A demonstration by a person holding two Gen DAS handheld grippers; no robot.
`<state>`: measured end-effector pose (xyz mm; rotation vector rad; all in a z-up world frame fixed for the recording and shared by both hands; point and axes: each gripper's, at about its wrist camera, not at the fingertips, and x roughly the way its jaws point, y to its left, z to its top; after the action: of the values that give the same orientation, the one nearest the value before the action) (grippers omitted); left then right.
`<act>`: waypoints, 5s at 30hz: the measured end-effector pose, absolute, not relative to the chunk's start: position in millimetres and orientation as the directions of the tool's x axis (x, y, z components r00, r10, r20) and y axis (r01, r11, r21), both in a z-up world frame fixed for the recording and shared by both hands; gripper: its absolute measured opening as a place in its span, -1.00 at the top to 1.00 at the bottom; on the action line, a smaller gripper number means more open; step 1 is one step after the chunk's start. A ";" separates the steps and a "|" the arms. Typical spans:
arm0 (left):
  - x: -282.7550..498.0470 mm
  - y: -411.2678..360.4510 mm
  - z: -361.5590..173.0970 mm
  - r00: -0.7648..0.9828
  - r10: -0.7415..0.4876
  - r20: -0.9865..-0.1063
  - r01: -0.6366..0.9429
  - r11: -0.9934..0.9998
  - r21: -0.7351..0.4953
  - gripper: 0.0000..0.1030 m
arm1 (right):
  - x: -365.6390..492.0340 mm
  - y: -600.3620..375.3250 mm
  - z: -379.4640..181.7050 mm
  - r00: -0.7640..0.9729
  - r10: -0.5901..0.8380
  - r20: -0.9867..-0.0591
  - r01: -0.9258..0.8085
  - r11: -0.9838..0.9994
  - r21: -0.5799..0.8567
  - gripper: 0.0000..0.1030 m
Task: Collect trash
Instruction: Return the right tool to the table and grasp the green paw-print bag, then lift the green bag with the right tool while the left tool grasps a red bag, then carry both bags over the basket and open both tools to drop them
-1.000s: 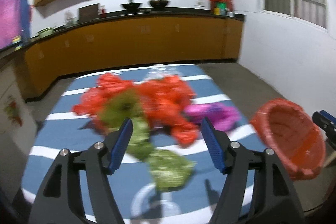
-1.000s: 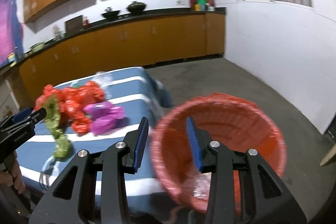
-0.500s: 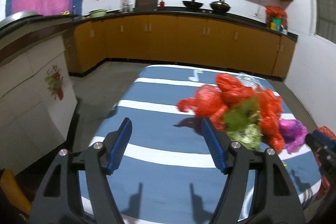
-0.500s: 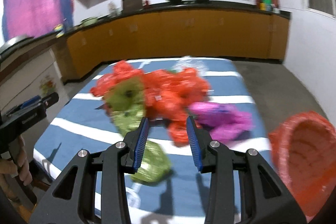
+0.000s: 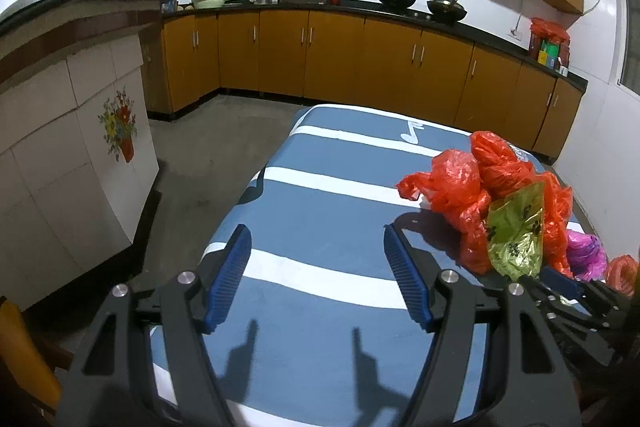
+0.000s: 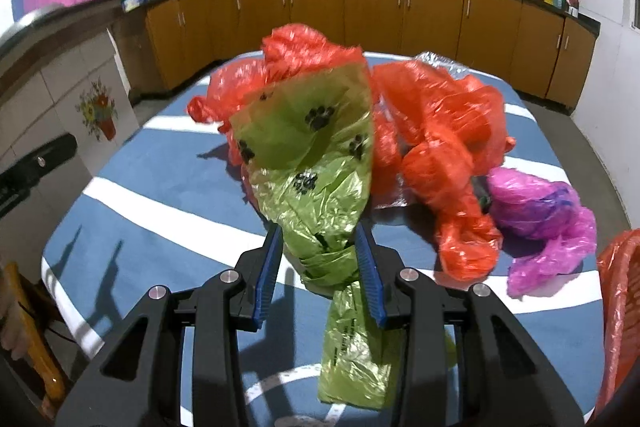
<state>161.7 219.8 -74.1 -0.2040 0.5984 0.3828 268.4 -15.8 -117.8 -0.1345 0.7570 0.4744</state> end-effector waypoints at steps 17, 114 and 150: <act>176.4 194.4 -74.8 0.767 0.234 -0.597 -0.350 0.933 -0.085 -0.32 | 258.7 -39.0 -116.5 0.646 0.347 -0.680 -0.441 0.897 0.039 0.77; 196.0 -4.8 -2.3 0.838 -0.326 -0.437 0.281 0.945 -0.167 0.95 | 191.5 -256.6 -34.9 0.852 0.070 -0.520 0.005 0.990 0.142 0.77; 219.8 -189.1 -33.4 0.655 -0.587 -0.476 0.569 0.798 -0.200 0.95 | 174.6 -385.6 -40.3 0.847 -0.119 -0.518 0.273 0.934 0.230 0.77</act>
<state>219.8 -189.2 -33.4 -0.0347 0.5512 -0.6552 174.6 -385.6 -40.3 0.3034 0.5222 -0.2100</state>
